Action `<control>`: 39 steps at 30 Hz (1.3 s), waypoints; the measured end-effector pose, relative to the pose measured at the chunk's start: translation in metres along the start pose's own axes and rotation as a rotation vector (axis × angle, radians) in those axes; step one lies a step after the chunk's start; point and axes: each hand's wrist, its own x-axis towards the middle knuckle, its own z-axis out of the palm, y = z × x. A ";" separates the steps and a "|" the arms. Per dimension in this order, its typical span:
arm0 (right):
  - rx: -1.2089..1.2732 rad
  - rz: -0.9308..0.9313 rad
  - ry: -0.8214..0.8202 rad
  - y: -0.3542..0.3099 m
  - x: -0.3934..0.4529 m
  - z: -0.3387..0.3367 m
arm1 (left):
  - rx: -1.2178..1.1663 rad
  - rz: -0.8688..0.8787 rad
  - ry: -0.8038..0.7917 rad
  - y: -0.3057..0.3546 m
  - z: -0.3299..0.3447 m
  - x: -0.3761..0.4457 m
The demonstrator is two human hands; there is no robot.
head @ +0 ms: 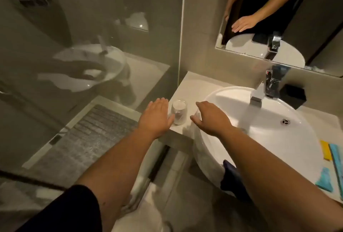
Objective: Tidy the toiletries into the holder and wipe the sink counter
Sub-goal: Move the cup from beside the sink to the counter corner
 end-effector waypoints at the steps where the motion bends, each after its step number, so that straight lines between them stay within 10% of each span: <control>1: 0.009 -0.001 -0.002 -0.001 0.006 0.006 | -0.028 0.001 0.006 -0.002 0.007 0.006; 24: 0.318 0.019 0.031 0.004 0.087 0.024 | -0.405 0.083 -0.112 -0.017 0.029 0.089; 39: 0.347 0.339 0.294 0.119 -0.063 -0.044 | -0.482 0.519 -0.121 0.168 -0.005 0.078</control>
